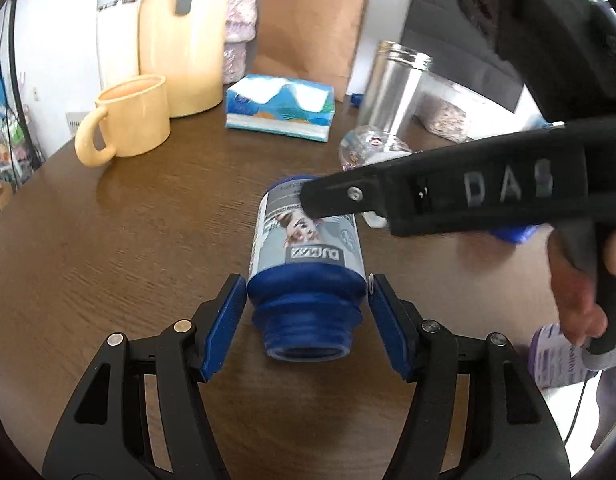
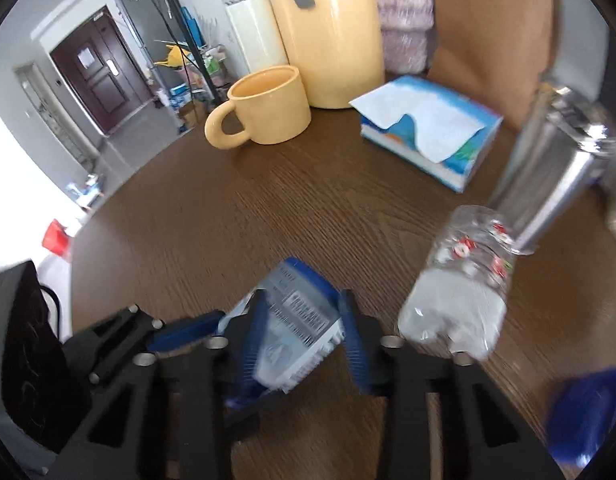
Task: Flip cup upright
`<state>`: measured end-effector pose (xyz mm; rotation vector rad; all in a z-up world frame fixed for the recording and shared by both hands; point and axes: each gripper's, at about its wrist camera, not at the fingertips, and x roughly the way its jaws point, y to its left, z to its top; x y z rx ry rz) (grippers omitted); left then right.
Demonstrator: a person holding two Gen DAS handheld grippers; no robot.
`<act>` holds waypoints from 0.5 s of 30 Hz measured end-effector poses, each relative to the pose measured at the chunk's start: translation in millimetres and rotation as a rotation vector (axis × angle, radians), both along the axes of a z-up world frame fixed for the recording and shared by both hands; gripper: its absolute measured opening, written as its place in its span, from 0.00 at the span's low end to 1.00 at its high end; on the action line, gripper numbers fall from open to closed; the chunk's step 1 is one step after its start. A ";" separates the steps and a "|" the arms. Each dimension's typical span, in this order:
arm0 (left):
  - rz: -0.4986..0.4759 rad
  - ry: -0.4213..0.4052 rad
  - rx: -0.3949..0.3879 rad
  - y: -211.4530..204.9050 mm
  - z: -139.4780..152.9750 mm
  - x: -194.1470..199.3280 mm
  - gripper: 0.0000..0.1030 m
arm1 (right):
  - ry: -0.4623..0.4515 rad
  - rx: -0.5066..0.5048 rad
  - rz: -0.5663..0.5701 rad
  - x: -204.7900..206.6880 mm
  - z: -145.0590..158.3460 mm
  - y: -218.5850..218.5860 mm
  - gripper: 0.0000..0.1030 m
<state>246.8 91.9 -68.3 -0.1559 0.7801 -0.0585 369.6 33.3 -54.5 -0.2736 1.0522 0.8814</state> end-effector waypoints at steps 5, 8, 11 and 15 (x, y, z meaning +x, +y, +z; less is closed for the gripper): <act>-0.108 -0.022 0.047 -22.9 3.4 -12.8 0.47 | -0.125 0.078 -0.014 -61.0 -7.6 -34.1 0.36; -0.149 0.001 0.062 -31.1 -2.9 -19.1 0.43 | -0.080 0.121 -0.045 -68.8 -13.9 -55.5 0.36; -0.219 0.020 0.010 -40.0 -5.1 -29.9 0.47 | -0.038 0.142 -0.066 -67.4 -17.1 -68.4 0.36; -0.291 -0.010 0.002 -54.2 -0.6 -40.4 0.56 | 0.001 0.114 -0.038 -67.5 -24.5 -59.3 0.36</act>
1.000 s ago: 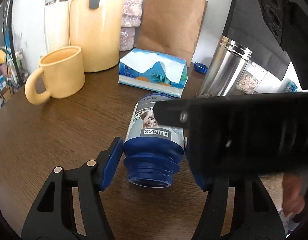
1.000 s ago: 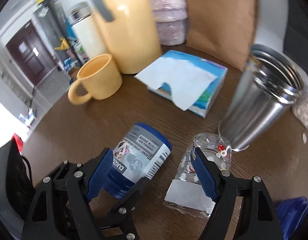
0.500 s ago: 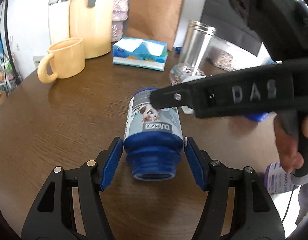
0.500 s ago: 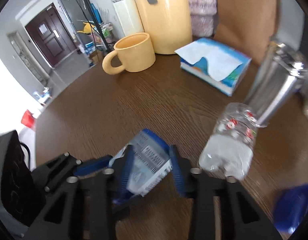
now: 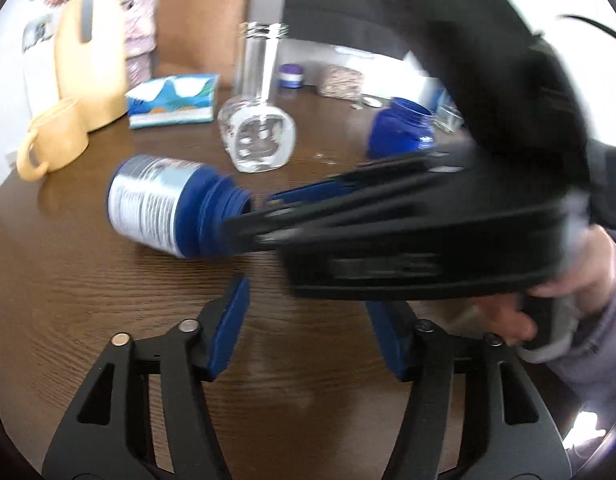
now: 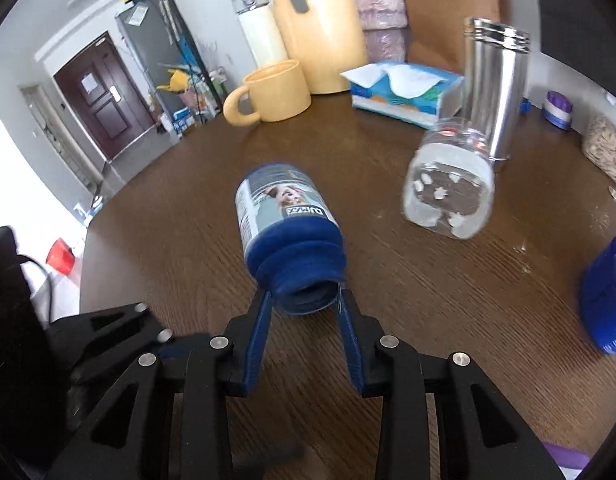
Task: Flip cup upright
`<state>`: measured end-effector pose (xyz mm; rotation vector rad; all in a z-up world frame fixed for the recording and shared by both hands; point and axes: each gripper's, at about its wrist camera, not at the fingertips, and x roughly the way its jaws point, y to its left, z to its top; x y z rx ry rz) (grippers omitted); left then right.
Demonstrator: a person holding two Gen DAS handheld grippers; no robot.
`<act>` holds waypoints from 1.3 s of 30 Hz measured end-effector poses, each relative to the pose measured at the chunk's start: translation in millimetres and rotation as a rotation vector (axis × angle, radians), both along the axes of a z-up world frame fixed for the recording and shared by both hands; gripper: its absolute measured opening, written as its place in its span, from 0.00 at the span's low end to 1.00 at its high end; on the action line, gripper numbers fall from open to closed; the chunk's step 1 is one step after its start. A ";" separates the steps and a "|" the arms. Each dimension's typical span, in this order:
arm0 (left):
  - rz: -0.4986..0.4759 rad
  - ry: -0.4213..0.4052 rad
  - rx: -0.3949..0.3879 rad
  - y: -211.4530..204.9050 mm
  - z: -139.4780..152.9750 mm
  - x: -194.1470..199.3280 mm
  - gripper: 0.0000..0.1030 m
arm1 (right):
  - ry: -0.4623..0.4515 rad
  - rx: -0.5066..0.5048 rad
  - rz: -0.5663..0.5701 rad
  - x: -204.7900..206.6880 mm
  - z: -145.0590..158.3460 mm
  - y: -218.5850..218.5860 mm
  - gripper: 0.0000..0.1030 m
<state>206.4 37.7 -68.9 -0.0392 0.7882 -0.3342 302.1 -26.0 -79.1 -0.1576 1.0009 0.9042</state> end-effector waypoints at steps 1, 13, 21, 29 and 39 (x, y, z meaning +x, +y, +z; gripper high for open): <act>-0.009 0.019 0.027 0.1 0.3 -4.2 0.56 | 0.008 0.000 0.020 2.3 -4.3 7.8 0.36; 0.284 -0.102 0.080 126.0 47.4 36.8 0.78 | -0.014 -0.061 0.019 22.1 -24.4 45.3 0.36; 0.262 0.071 -0.047 125.6 15.0 129.3 0.38 | 0.009 -0.034 -0.067 11.2 -21.5 20.8 0.37; 0.272 0.091 -0.176 111.2 7.3 87.0 0.35 | 0.071 0.065 -0.157 12.7 -19.7 -8.8 0.37; 0.169 0.257 -0.196 46.3 2.9 35.9 0.38 | 0.102 0.037 -0.274 -18.5 -14.3 -59.4 0.37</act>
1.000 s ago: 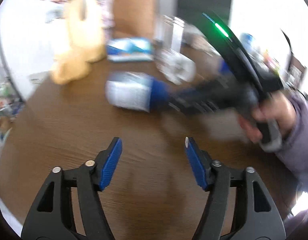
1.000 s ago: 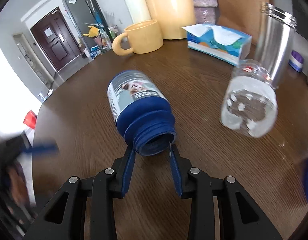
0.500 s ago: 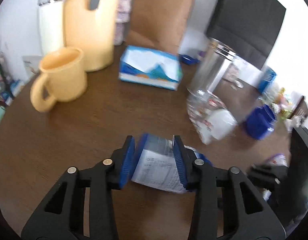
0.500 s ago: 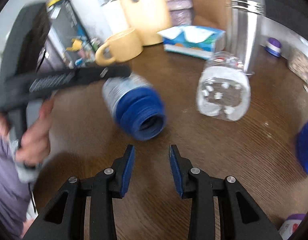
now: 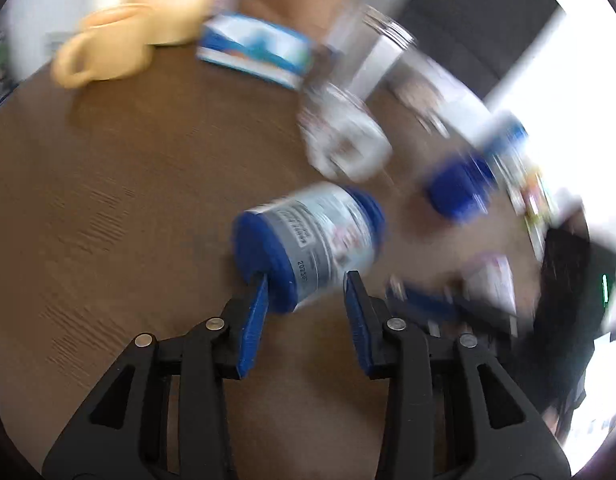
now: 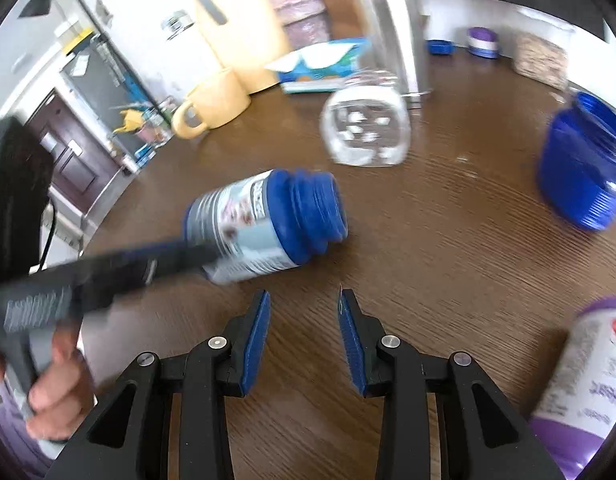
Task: Flip cup upright
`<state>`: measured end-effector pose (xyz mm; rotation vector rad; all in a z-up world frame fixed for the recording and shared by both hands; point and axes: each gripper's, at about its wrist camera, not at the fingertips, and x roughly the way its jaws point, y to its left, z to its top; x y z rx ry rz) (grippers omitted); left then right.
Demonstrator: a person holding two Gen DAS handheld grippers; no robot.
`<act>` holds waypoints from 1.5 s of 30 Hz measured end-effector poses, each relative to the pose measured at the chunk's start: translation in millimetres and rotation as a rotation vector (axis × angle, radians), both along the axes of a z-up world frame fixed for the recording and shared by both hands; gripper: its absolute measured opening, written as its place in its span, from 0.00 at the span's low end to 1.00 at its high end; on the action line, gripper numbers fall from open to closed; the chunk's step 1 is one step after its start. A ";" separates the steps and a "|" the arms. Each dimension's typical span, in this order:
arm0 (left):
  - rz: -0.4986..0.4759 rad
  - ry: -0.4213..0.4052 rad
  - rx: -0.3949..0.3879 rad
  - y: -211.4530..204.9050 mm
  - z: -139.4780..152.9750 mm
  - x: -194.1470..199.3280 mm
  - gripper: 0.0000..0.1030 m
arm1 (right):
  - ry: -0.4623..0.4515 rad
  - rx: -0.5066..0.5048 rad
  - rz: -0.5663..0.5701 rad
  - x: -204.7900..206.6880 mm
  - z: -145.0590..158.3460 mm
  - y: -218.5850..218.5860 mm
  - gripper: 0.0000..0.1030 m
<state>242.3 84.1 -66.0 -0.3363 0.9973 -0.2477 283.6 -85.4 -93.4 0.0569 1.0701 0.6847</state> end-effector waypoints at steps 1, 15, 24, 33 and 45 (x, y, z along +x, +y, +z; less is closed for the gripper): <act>-0.031 -0.027 0.032 -7.1 4.6 -5.6 0.42 | 0.001 0.010 -0.024 1.0 2.1 -8.1 0.37; -0.255 -0.040 0.279 -57.8 -27.5 37.8 0.58 | 0.012 0.099 -0.169 9.2 13.1 -63.4 0.37; -0.276 -0.290 0.184 -79.3 0.2 -32.7 0.58 | 0.216 0.446 -0.056 6.5 14.9 -61.6 0.85; -0.297 -0.274 0.150 -95.4 -9.1 -56.3 0.77 | 0.066 0.242 -0.046 -24.1 29.4 -49.6 0.68; -0.283 -0.268 0.187 -88.2 -21.1 -101.9 0.81 | -0.497 -0.273 0.028 -116.0 35.5 -9.5 0.68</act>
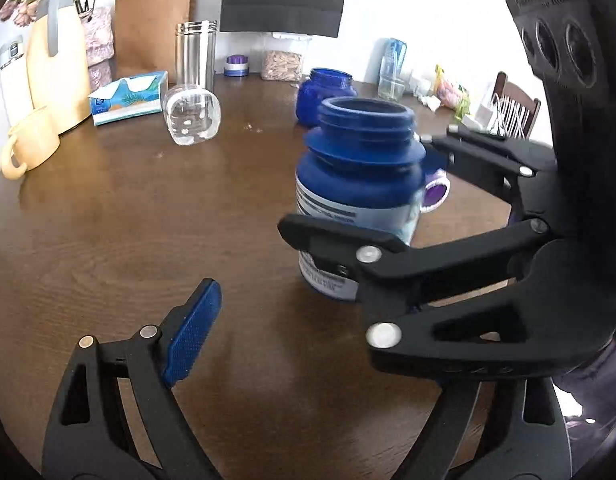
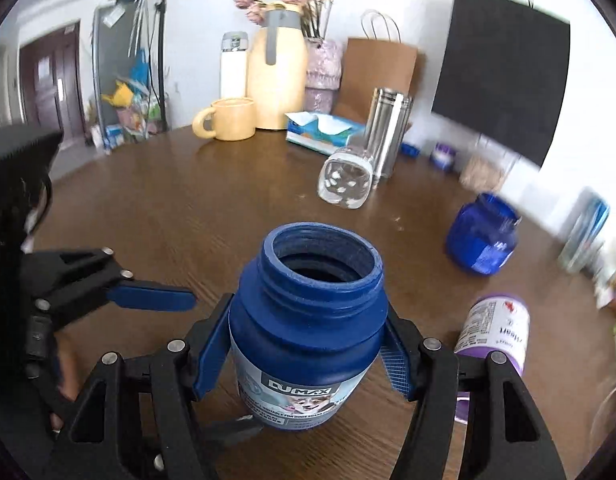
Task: Flip cup upright
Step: 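Lower the upright bottle onto the table with the right tool and open it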
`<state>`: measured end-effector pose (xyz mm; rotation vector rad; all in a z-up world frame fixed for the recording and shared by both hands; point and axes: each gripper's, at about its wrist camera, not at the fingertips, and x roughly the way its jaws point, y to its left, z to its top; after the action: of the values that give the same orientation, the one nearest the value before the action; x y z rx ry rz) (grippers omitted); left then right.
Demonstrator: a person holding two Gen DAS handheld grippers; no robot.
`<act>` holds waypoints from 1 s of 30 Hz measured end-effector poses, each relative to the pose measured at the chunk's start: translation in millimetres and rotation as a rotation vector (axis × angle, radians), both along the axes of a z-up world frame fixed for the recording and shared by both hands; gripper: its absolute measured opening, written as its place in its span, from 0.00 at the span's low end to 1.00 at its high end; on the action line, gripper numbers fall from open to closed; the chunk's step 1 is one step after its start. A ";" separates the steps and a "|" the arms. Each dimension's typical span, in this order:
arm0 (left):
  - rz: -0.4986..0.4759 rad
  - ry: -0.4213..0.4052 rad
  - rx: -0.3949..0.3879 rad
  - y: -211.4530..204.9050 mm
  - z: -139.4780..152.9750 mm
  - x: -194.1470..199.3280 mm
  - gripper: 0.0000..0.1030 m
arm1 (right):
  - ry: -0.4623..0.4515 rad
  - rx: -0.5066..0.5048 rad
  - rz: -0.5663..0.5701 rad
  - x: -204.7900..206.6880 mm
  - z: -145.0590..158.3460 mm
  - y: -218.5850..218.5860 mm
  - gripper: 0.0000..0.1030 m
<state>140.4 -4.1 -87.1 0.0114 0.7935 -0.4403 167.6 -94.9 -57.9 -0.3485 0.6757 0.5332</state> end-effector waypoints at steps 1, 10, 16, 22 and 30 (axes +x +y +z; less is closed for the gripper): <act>0.004 0.008 0.002 -2.4 -1.8 -2.4 0.81 | -0.001 -0.026 -0.022 0.0 -3.5 0.1 0.68; 0.059 0.010 -0.014 0.6 2.4 -27.7 0.82 | 0.033 -0.003 -0.081 0.1 -13.4 -13.1 0.68; 0.087 -0.031 0.003 5.4 13.1 -51.2 0.84 | 0.012 -0.009 -0.100 -9.1 -4.2 -18.5 0.75; 0.148 -0.084 0.035 18.0 30.7 -77.1 0.84 | -0.049 0.042 -0.107 -43.3 37.6 -33.5 0.82; 0.380 -0.120 0.121 30.2 71.5 -114.5 1.00 | 0.032 0.158 -0.212 -98.0 79.5 -66.3 0.82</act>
<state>25.9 26.1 -15.6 -0.0002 0.6839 -0.0306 69.5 -161.2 21.5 -0.1181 0.6876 0.3876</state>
